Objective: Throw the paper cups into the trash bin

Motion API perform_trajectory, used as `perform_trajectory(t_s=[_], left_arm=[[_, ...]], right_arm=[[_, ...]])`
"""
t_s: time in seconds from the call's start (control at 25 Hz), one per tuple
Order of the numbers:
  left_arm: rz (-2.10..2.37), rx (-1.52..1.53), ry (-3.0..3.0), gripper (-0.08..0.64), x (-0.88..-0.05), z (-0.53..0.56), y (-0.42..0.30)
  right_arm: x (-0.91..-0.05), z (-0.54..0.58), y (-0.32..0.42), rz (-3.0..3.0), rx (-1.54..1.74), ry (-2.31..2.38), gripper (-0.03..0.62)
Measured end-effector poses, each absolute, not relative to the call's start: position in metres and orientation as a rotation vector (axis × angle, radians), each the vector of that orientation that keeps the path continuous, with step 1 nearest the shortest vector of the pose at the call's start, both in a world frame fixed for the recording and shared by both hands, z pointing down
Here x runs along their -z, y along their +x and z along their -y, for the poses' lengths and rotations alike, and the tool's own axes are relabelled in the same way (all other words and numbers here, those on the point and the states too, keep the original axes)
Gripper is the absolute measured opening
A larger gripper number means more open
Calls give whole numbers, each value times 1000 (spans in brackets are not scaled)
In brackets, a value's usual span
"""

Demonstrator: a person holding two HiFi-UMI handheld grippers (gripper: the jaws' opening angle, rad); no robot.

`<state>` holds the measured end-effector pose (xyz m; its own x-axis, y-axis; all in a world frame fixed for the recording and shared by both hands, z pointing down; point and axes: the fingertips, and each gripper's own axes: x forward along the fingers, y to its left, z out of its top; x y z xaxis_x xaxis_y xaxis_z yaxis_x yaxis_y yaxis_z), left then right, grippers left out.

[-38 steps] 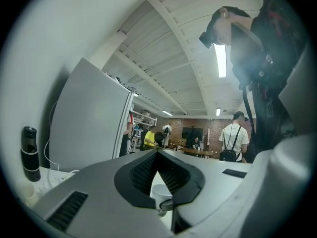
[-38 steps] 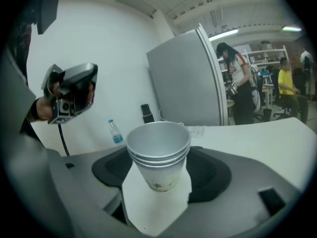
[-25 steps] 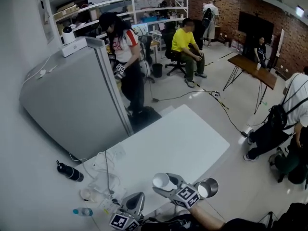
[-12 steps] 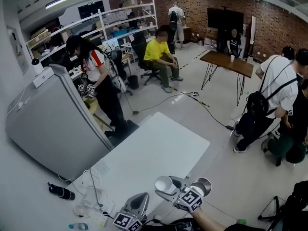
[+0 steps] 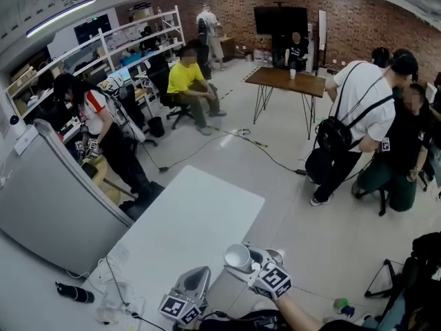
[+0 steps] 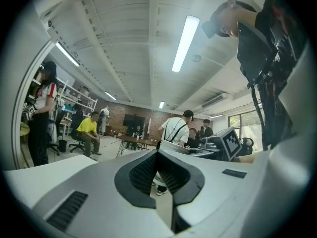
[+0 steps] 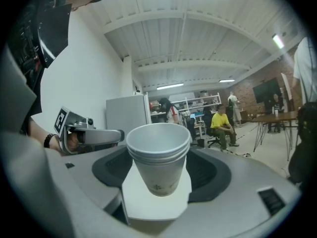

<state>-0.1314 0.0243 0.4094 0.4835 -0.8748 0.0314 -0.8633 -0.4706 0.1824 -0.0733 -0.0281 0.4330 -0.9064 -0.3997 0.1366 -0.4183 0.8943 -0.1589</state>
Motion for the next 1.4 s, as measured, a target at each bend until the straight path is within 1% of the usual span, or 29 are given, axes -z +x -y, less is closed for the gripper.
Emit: perform_trajectory(t_s=[0.24, 0.56, 1.0, 1.16, 1.4], left_arm=[[1414, 45, 2630, 2, -403, 14, -77], [1246, 35, 2703, 2, -400, 48, -27], [1049, 32, 2752, 2, -417, 89, -8], [1051, 27, 2755, 2, -421, 96, -16], [1089, -62, 2722, 2, -420, 103, -21]], right_arm=[[-424, 45, -15, 2955, -281, 795, 348], [-422, 65, 26, 2928, -273, 958, 348], [-436, 102, 67, 2806, -351, 1261, 347], [-442, 103, 71, 2784, -356, 1274, 347], [-442, 105, 73, 2801, -428, 1256, 347]])
